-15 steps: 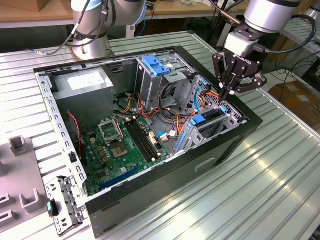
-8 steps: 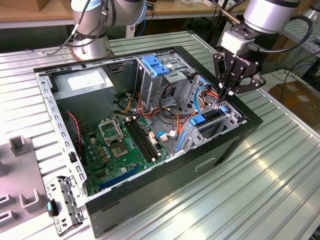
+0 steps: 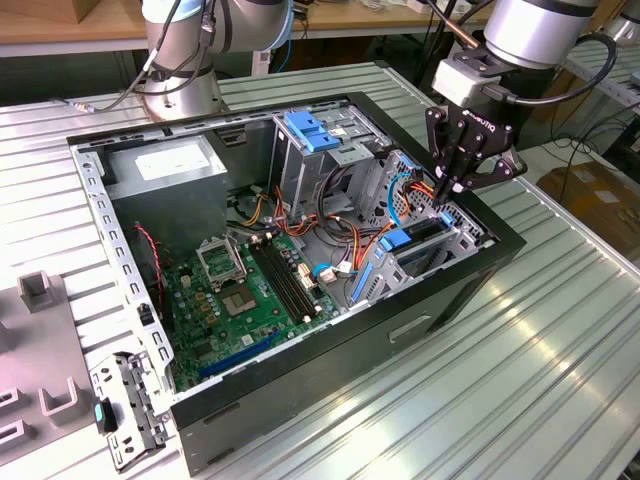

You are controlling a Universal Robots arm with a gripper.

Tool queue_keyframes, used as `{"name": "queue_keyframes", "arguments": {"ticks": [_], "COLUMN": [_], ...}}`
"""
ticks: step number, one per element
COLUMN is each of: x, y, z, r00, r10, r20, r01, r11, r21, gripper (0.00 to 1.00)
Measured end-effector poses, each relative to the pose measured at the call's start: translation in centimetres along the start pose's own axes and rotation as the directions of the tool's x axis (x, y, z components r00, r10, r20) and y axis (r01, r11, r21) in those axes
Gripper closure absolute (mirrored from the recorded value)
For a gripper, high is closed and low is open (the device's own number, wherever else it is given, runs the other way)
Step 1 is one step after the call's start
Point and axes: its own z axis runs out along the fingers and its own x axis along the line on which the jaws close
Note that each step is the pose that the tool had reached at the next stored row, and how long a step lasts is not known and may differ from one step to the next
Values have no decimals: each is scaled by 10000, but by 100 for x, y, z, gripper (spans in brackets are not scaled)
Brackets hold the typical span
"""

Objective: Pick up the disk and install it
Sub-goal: 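Insert the first disk wire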

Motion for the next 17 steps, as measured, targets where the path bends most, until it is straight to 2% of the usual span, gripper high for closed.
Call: {"name": "queue_keyframes", "arguments": {"ticks": [11,17], "x": [0,-3], "y": [3,35], "z": [0,49], "r00": [10000,9998], "r10": [0,186], "r20": [0,-2], "r01": [0,-186], "r11": [10000,9998], "r21": [0,-25], "gripper": [84,84]}}
